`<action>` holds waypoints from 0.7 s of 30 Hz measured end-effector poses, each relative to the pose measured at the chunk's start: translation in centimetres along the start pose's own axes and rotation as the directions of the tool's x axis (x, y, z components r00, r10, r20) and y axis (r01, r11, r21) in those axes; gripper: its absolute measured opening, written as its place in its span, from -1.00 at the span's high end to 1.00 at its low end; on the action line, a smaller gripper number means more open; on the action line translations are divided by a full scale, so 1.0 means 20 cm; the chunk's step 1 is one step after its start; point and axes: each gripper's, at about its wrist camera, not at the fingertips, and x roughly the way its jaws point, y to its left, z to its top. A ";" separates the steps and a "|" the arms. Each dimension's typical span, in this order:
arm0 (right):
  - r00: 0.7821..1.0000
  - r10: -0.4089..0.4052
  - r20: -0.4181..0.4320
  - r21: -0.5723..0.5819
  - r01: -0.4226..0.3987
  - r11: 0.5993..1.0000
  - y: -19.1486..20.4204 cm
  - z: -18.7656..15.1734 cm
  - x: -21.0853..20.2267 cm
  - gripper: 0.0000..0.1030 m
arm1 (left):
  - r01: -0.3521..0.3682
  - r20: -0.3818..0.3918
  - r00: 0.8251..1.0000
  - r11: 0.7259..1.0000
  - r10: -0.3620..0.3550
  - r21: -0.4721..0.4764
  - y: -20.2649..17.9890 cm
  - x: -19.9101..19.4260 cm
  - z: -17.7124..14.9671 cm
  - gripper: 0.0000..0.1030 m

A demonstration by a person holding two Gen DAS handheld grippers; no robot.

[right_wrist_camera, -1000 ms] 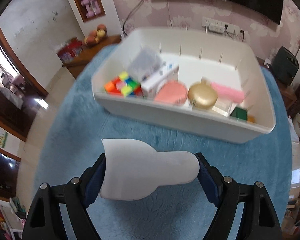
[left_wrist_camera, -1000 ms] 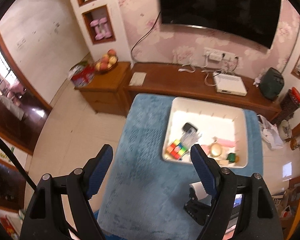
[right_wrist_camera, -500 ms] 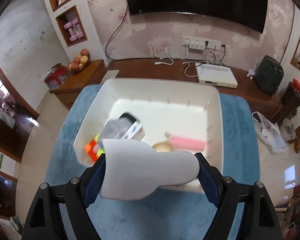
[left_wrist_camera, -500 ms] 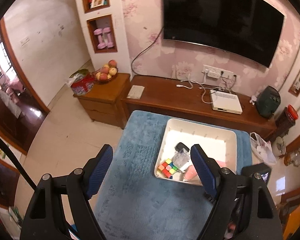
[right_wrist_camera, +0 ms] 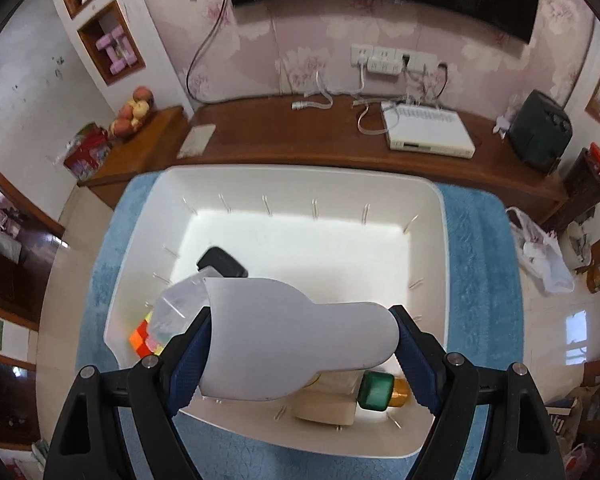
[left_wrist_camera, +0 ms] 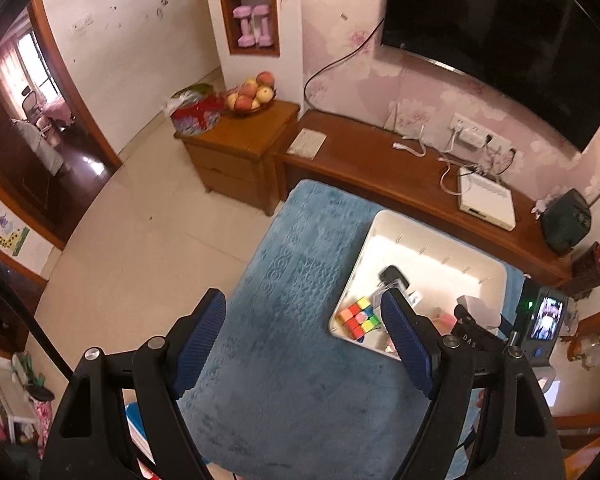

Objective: Organize rigid objects
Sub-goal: 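Lower the white foam piece into the tray and open the right tool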

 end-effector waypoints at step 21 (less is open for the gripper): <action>0.973 -0.140 -0.186 0.033 0.148 0.988 -0.09 -0.04 0.08 -0.66 | 0.048 -0.038 0.998 0.998 -0.047 0.041 -0.11 -0.06 -0.07 -0.60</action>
